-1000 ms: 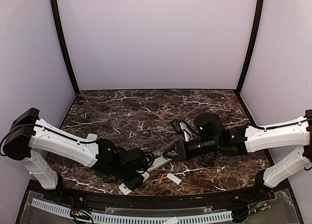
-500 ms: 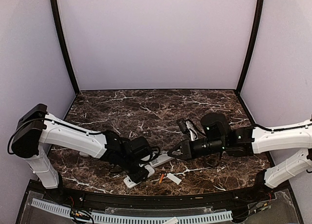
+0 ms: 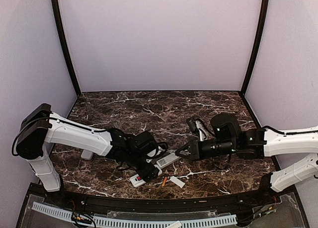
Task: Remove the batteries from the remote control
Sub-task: Move the remote control without the battery cover to the center of the board, then hold the remote control without the battery cover at the center of the board.
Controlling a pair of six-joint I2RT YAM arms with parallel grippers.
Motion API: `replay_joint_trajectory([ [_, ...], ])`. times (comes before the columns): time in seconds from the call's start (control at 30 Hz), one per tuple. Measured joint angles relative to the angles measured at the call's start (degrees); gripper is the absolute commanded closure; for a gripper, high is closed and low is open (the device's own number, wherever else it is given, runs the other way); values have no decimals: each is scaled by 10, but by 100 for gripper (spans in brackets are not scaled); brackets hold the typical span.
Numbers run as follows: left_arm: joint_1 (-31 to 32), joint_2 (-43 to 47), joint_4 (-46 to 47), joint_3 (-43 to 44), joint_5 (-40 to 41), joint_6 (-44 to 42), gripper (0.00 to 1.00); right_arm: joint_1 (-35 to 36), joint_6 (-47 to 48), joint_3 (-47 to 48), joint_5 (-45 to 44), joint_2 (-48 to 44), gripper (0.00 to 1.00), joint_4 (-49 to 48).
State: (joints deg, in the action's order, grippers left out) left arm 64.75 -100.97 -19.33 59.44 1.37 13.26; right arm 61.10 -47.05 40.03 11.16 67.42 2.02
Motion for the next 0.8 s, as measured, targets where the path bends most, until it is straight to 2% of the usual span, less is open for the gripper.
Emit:
replay_joint_trajectory([
  [0.23,-3,92,4,-36,6,68,2,2,3,20,-8,-23,100,0],
  [0.53,-10,261,0,-120,11,263,5,24,-9,25,-63,-7,100,64],
  [0.67,-19,288,-1,-169,-5,346,12,51,-17,30,-77,36,100,83],
  [0.73,-25,296,0,-191,-19,385,25,64,-20,44,-82,69,100,89],
  [0.8,-32,305,7,-216,-33,425,30,76,-24,61,-84,102,100,91],
])
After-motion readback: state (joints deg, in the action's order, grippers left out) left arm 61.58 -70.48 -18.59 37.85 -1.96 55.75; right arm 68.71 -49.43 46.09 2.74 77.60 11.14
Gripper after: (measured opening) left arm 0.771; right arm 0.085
